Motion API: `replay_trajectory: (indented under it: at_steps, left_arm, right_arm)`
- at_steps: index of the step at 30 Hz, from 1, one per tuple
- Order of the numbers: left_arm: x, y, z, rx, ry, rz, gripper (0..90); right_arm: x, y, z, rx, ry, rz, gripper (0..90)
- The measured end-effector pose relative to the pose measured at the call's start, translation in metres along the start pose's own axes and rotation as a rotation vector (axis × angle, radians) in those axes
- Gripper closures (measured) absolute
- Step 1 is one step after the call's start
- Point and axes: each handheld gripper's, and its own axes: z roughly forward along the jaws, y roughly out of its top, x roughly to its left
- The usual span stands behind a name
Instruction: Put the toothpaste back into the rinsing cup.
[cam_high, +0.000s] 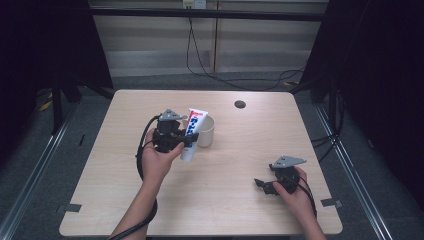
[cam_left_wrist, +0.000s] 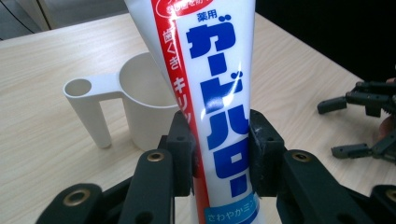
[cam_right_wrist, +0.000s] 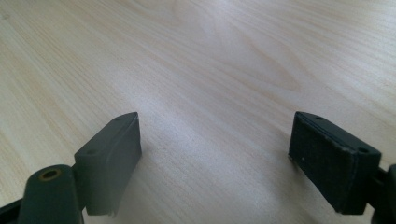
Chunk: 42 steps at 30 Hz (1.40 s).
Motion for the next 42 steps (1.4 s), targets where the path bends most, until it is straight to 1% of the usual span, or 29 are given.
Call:
replay_trajectory:
  at_steps: [1,2,3,4,6,8,9,10,11,12,15,16,18,21,23,27,28,30,34,38,40,42]
  left_arm:
    - [0.0,0.0,0.0,-0.013,-0.002,0.0,67.2]
    - [0.0,0.001,-0.001,-0.02,0.003,0.0,67.3]
    - [0.0,0.001,-0.001,-0.043,0.013,-0.003,67.5]
    - [-0.001,0.002,-0.001,-0.054,0.018,-0.008,67.6]
    - [0.0,0.002,-0.001,-0.075,0.024,-0.013,67.6]
    - [0.0,0.003,-0.001,-0.077,0.025,-0.011,67.6]
    - [0.0,0.005,0.001,-0.083,0.036,0.011,67.5]
    - [0.0,0.005,0.001,-0.083,0.036,0.011,67.5]
    - [0.0,0.007,0.002,-0.085,0.042,0.021,67.5]
    - [0.001,0.007,0.003,-0.087,0.035,0.017,67.5]
    - [0.001,0.009,0.004,-0.098,0.035,0.017,67.5]
    - [0.001,0.011,0.005,-0.104,0.045,0.027,67.5]
    - [0.001,0.011,0.006,-0.106,0.044,0.03,67.5]
    - [0.002,0.014,0.008,-0.124,0.047,0.041,67.5]
    - [0.003,0.016,0.009,-0.133,0.05,0.037,67.5]
    - [0.003,0.02,0.01,-0.155,0.065,0.044,67.5]
    - [0.004,0.02,0.01,-0.154,0.057,0.038,67.5]
    - [0.005,0.022,0.012,-0.158,0.065,0.044,67.6]
    - [0.005,0.023,0.015,-0.164,0.073,0.044,67.6]
    - [0.008,0.025,0.023,-0.166,0.082,0.043,67.6]
    - [0.009,0.026,0.025,-0.173,0.076,0.033,67.6]
    - [0.01,0.026,0.026,-0.173,0.074,0.036,67.6]
  right_arm:
    - [0.0,0.0,0.0,-0.001,0.001,-0.001,16.6]
    - [0.0,0.0,0.0,0.0,0.0,-0.001,16.6]
    - [0.0,0.0,0.0,0.0,0.001,-0.001,16.6]
    - [0.0,0.0,0.0,0.0,0.001,-0.001,16.6]
    - [0.0,0.0,0.0,0.0,0.0,-0.001,16.6]
    - [0.0,0.0,0.0,0.0,0.0,0.0,16.6]
    - [0.0,0.0,0.0,0.0,0.001,-0.001,16.6]
    - [0.0,0.0,0.0,0.0,0.0,0.0,16.6]
    - [0.0,0.0,0.0,-0.001,0.0,-0.002,16.6]
    - [0.0,0.0,0.0,0.0,0.0,-0.002,16.6]
    - [0.0,0.0,0.0,0.0,0.0,-0.001,16.6]
    - [0.0,0.0,0.0,0.0,0.0,-0.001,16.6]
    - [0.0,0.0,0.0,-0.001,0.0,-0.002,16.6]
    - [0.0,0.0,0.0,0.0,0.0,-0.001,16.6]
    - [0.0,0.0,0.0,-0.001,0.0,-0.002,16.7]
    - [0.0,0.0,0.0,0.0,0.0,-0.001,16.6]
    - [0.0,0.0,0.0,-0.001,0.0,-0.002,16.7]
    - [0.0,0.0,0.0,0.0,0.0,-0.001,16.7]
    - [0.0,0.0,0.0,0.0,-0.001,-0.002,16.7]
    - [0.0,0.0,0.0,0.0,-0.001,-0.002,16.7]
    - [0.0,0.0,0.0,0.0,-0.001,-0.001,16.7]
    - [0.0,0.0,0.0,0.0,-0.001,-0.002,16.7]
